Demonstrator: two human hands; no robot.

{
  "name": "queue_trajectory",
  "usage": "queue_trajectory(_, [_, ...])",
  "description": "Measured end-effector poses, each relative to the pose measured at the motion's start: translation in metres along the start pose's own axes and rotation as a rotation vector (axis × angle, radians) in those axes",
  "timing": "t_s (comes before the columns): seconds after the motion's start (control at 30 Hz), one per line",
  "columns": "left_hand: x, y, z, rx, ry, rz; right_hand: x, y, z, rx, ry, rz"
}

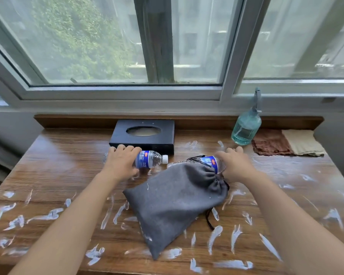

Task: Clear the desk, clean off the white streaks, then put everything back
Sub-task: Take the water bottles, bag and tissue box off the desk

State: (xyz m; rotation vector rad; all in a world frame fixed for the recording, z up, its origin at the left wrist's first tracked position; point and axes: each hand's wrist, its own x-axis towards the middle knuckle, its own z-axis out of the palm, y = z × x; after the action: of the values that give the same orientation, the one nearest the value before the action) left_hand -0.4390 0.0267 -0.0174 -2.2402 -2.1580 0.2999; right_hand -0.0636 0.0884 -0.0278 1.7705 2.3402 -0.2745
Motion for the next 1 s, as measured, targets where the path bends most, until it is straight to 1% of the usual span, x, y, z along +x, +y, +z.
queue_trajectory(0.13, [0.01,0.002,0.007,0.07,0.033,0.027,0.007,0.013,0.003,0.008,0.03,-0.089])
queue_trajectory(0.23, [0.014,0.003,0.007,0.094,0.048,0.031,0.003,0.025,-0.001,0.122,-0.012,-0.096])
queue_trajectory(0.33, [0.016,0.004,0.002,0.167,0.002,0.04,-0.005,0.035,-0.016,0.239,-0.019,-0.103])
queue_trajectory(0.4, [0.015,0.003,0.002,0.146,0.002,0.039,-0.013,0.039,-0.035,0.302,0.004,-0.114])
queue_trajectory(0.47, [0.011,0.0,0.0,0.089,0.057,0.023,-0.021,0.041,-0.058,0.366,0.08,-0.149])
queue_trajectory(0.53, [0.004,-0.004,-0.004,-0.011,0.141,-0.014,-0.028,0.039,-0.081,0.431,0.158,-0.174])
queue_trajectory(0.6, [-0.005,-0.007,-0.013,-0.174,0.243,-0.063,-0.031,0.031,-0.097,0.513,0.218,-0.194])
queue_trajectory(0.7, [-0.018,-0.001,-0.031,-0.484,0.389,-0.158,-0.028,0.004,-0.109,0.654,0.289,-0.224])
queue_trajectory(0.77, [-0.025,0.008,-0.041,-0.69,0.468,-0.236,-0.025,-0.02,-0.104,0.734,0.35,-0.229])
queue_trajectory(0.83, [-0.031,0.018,-0.047,-0.852,0.524,-0.319,-0.023,-0.044,-0.094,0.845,0.345,-0.22])
queue_trajectory(0.9, [-0.035,0.025,-0.052,-1.018,0.553,-0.38,-0.023,-0.065,-0.082,0.949,0.292,-0.212])
queue_trajectory(1.0, [-0.04,0.032,-0.058,-1.181,0.588,-0.4,-0.019,-0.088,-0.066,0.975,0.304,-0.232])
